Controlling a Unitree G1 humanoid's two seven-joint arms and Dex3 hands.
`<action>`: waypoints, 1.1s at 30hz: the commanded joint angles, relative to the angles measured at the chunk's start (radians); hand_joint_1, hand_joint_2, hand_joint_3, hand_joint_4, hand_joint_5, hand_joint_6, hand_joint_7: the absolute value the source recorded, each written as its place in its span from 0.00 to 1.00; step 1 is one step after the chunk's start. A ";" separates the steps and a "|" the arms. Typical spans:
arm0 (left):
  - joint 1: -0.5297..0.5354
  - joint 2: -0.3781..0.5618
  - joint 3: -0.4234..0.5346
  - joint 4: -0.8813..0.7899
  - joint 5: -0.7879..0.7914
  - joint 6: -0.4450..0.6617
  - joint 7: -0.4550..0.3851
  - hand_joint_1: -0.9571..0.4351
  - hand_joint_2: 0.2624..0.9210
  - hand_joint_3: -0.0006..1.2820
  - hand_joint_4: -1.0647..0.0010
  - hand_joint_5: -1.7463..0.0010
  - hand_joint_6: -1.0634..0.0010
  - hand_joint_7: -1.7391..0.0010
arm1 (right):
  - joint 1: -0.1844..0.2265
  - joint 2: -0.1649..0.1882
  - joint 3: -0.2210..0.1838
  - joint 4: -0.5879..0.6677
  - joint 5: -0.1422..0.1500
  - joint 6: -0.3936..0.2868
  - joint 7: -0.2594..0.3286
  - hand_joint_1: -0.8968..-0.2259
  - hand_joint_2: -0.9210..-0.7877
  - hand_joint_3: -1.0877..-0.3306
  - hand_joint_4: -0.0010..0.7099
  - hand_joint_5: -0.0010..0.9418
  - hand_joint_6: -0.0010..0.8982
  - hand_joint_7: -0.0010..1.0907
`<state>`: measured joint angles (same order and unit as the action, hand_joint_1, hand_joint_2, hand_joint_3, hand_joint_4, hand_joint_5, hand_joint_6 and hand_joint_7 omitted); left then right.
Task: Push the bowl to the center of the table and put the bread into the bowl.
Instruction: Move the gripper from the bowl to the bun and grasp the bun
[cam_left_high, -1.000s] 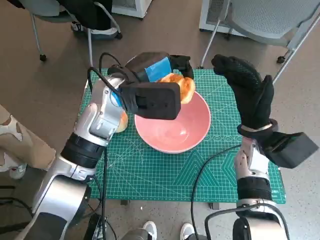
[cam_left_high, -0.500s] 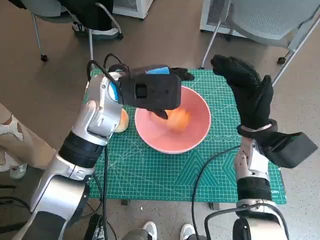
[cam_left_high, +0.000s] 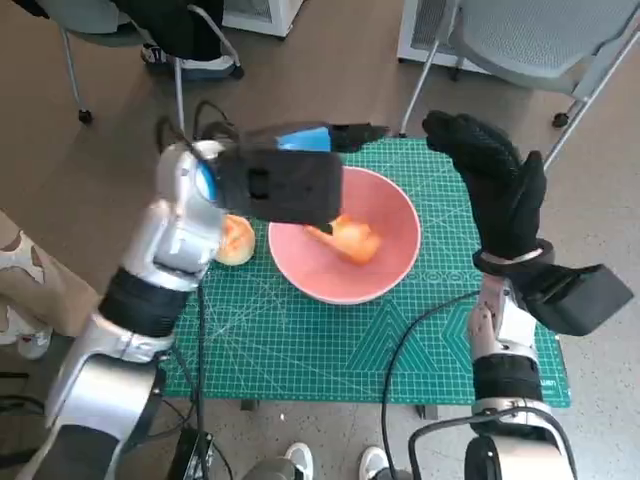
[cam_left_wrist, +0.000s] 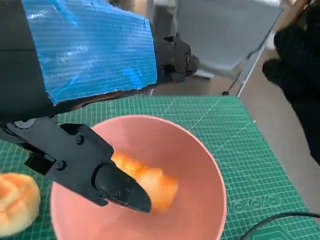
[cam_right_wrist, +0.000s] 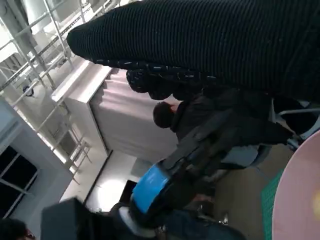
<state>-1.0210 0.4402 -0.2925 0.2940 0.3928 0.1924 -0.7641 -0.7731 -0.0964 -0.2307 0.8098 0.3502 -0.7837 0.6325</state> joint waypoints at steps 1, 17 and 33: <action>0.102 0.118 0.109 -0.173 -0.021 0.022 0.014 0.27 0.72 0.01 1.00 1.00 0.94 0.99 | 0.024 0.005 0.002 0.003 0.004 0.007 0.003 0.35 0.00 0.46 0.28 0.00 0.06 0.46; 0.450 0.224 0.299 -0.544 0.027 0.094 0.183 0.41 0.67 0.00 1.00 1.00 0.87 0.98 | 0.020 0.009 0.002 0.008 0.008 0.015 0.006 0.34 0.00 0.46 0.28 0.00 0.05 0.47; 0.485 0.223 0.235 -0.539 0.087 0.179 0.191 0.45 0.65 0.00 1.00 1.00 0.86 0.98 | 0.009 0.011 0.002 0.028 0.012 0.016 0.023 0.33 0.00 0.47 0.28 0.00 0.05 0.48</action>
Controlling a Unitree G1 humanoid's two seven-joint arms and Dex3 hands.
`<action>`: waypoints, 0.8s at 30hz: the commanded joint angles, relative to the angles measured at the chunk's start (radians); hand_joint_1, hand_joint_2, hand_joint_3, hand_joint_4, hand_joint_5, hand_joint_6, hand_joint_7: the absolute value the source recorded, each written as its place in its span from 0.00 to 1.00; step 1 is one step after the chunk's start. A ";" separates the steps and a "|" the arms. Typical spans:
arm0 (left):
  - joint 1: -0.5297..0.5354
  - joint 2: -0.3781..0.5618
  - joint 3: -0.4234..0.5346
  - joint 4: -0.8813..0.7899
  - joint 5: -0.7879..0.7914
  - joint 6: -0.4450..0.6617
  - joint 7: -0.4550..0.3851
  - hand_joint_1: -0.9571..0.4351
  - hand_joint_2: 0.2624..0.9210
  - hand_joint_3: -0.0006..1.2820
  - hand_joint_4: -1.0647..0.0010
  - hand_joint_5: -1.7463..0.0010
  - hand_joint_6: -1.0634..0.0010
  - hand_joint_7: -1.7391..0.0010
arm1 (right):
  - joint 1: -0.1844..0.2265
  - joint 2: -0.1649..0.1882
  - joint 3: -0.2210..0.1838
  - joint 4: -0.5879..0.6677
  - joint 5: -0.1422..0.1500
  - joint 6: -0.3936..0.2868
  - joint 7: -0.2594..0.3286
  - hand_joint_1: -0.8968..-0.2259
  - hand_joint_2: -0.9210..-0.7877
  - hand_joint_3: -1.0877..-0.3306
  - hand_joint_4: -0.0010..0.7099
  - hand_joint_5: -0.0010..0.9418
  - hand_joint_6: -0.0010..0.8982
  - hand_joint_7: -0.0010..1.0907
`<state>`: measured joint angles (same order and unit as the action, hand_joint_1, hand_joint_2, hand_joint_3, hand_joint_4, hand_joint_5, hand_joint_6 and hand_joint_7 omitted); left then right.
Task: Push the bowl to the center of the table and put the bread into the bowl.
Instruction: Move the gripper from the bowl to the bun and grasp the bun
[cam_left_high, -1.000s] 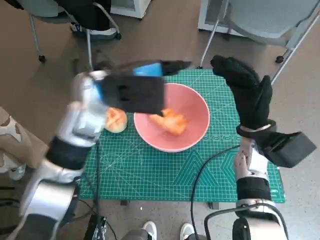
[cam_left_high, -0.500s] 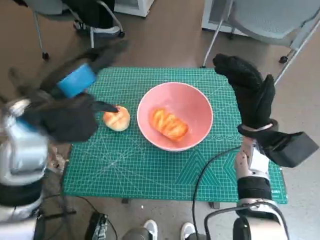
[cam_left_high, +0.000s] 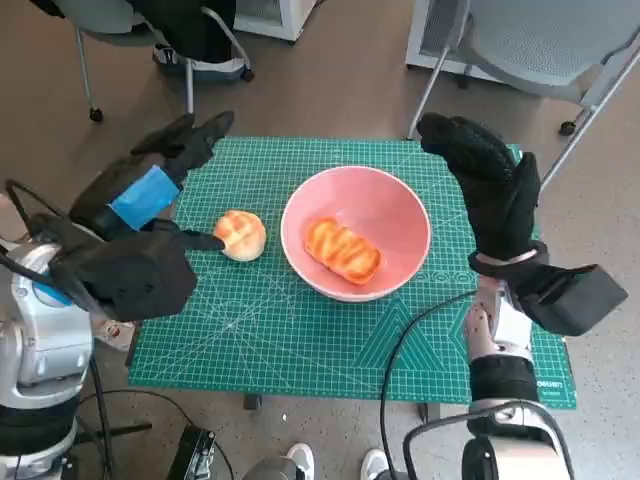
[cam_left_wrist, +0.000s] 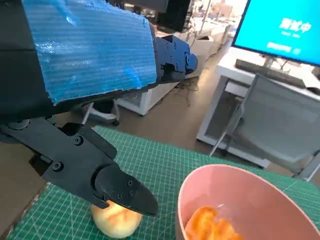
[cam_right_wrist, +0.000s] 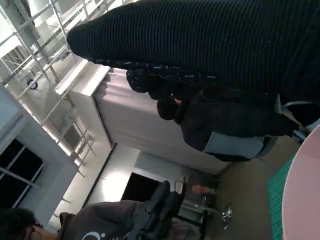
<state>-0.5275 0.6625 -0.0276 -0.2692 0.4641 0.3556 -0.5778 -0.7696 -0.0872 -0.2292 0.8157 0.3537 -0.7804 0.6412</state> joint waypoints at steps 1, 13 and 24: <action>-0.013 0.000 -0.038 0.036 0.019 0.015 0.005 0.44 0.65 0.00 1.00 1.00 0.86 0.98 | 0.005 0.001 0.000 0.023 0.010 0.013 0.017 0.33 0.00 0.47 0.28 0.00 0.05 0.48; -0.170 -0.050 -0.198 0.390 0.063 -0.021 0.016 0.40 0.65 0.00 1.00 1.00 0.86 0.99 | 0.000 -0.006 -0.012 0.050 0.019 0.015 0.041 0.33 0.00 0.48 0.28 0.00 0.07 0.48; -0.313 -0.089 -0.329 0.675 0.153 -0.027 0.009 0.43 0.64 0.00 1.00 1.00 0.88 1.00 | 0.012 -0.018 -0.014 0.029 0.016 0.026 0.042 0.34 0.00 0.48 0.28 0.00 0.07 0.48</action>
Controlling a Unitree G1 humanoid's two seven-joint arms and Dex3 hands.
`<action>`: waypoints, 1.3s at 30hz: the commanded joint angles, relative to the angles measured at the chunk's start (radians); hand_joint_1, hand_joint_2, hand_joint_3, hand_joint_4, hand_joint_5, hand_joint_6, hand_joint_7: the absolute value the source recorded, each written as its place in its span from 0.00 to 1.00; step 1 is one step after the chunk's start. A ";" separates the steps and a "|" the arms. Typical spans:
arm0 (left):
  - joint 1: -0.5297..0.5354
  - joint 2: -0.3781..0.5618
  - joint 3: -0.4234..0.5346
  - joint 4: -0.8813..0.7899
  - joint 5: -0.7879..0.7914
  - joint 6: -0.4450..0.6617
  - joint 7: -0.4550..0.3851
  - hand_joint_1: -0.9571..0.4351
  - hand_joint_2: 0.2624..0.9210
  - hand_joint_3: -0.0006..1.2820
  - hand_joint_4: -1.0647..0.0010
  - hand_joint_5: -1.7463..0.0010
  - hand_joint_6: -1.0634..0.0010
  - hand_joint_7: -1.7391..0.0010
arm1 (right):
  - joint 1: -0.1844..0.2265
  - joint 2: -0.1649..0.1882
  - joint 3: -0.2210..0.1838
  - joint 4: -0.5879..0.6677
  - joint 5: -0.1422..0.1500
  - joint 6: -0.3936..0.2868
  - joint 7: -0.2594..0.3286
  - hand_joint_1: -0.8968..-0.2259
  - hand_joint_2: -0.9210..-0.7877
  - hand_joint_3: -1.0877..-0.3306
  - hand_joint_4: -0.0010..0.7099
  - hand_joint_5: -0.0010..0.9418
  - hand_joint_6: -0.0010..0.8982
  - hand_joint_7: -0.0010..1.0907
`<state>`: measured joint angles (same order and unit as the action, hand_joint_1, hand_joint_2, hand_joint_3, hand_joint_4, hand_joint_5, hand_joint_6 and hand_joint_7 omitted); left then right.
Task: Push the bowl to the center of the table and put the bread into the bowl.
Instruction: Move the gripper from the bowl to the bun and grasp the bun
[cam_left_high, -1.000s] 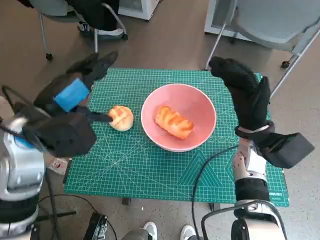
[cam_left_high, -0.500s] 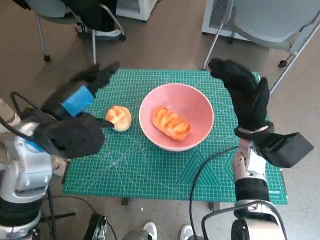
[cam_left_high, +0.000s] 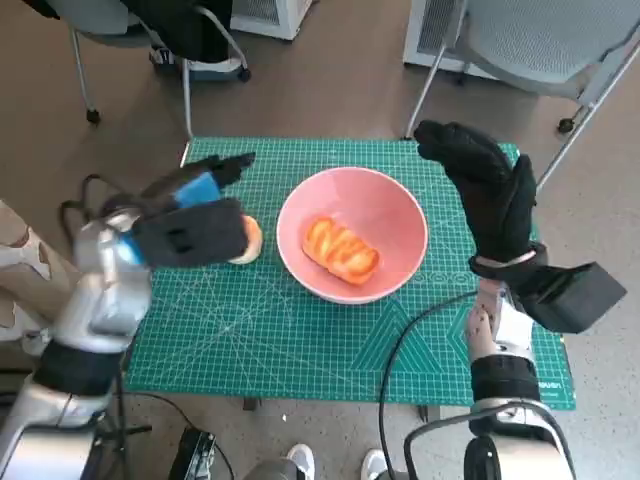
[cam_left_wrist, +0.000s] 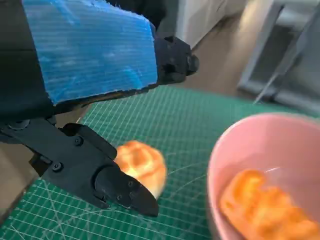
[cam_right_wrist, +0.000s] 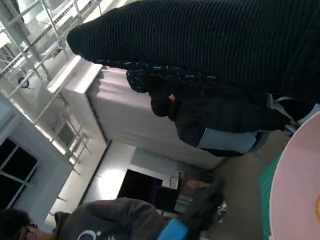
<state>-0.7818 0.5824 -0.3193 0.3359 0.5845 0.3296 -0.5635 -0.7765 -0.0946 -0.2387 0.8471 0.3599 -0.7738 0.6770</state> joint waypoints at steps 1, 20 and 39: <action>-0.066 -0.011 -0.044 0.085 0.038 0.000 -0.005 0.43 0.64 0.00 1.00 1.00 0.88 1.00 | 0.020 -0.012 -0.004 -0.004 0.009 0.020 0.006 0.34 0.00 0.48 0.28 0.00 0.07 0.48; -0.172 -0.072 -0.114 0.365 0.074 -0.009 0.047 0.41 0.65 0.00 1.00 1.00 0.88 1.00 | 0.023 -0.024 0.003 -0.012 -0.010 0.033 -0.014 0.33 0.00 0.47 0.28 0.00 0.06 0.47; -0.263 -0.152 -0.182 0.642 0.097 -0.037 0.086 0.38 0.66 0.00 1.00 1.00 0.88 1.00 | 0.027 -0.024 0.005 -0.013 -0.011 0.033 -0.010 0.33 0.00 0.48 0.29 0.00 0.06 0.47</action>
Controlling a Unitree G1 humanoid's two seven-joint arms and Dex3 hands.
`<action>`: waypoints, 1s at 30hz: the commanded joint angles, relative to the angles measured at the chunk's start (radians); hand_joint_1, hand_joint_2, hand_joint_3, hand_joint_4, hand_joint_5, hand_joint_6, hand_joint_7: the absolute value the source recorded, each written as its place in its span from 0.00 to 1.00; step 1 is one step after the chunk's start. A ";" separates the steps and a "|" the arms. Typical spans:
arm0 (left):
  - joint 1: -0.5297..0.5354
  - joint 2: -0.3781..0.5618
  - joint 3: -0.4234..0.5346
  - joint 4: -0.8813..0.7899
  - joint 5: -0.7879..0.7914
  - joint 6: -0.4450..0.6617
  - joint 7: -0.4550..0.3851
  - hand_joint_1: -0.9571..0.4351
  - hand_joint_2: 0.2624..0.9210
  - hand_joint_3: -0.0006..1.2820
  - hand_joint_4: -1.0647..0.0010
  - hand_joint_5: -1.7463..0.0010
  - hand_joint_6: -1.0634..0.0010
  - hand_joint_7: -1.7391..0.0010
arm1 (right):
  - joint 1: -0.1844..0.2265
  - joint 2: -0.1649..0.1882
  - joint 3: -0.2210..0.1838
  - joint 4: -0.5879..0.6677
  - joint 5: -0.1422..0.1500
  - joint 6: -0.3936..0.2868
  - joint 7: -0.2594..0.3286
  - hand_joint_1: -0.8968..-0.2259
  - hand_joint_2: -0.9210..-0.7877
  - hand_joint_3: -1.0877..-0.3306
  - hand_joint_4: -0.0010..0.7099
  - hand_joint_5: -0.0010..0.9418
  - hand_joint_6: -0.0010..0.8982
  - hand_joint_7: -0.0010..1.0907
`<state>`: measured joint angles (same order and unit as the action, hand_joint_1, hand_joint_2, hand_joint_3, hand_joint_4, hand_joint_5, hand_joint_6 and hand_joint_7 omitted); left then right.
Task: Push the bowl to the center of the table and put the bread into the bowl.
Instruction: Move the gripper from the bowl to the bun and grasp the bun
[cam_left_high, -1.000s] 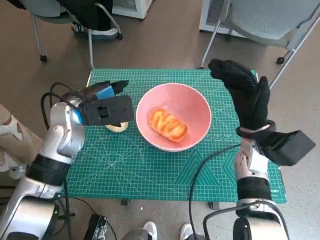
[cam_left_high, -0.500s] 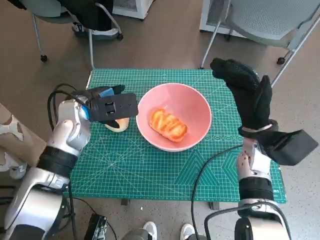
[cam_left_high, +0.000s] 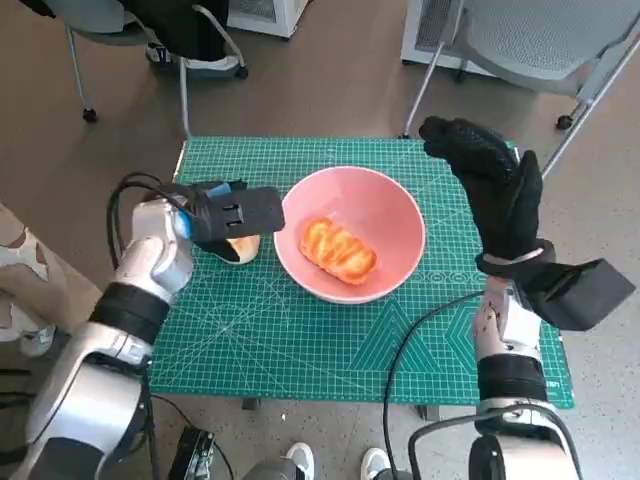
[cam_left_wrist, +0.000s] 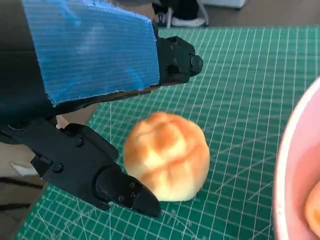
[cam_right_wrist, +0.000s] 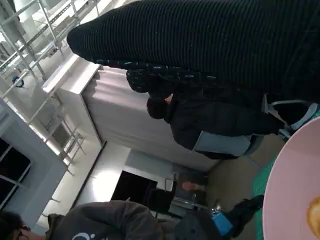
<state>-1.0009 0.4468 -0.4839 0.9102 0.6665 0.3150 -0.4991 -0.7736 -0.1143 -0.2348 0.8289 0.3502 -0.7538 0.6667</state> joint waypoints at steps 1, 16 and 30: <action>-0.051 -0.022 -0.021 0.089 0.015 -0.030 0.028 0.38 0.66 0.00 1.00 1.00 0.88 1.00 | 0.023 -0.005 0.001 0.007 -0.001 0.013 0.001 0.33 0.00 0.48 0.29 0.00 0.06 0.47; -0.111 -0.075 -0.038 0.282 0.005 -0.111 0.077 0.38 0.65 0.00 1.00 1.00 0.88 1.00 | 0.034 -0.009 0.001 -0.015 0.005 0.023 0.005 0.33 0.00 0.47 0.29 0.00 0.06 0.47; -0.125 -0.091 -0.039 0.352 0.001 -0.127 0.105 0.40 0.65 0.00 1.00 1.00 0.88 1.00 | 0.040 -0.011 0.000 -0.031 0.000 0.019 -0.004 0.33 0.00 0.47 0.29 0.00 0.05 0.47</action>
<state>-1.1003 0.3627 -0.5192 1.2441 0.6658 0.1940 -0.4042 -0.7620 -0.1175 -0.2354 0.7970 0.3510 -0.7443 0.6669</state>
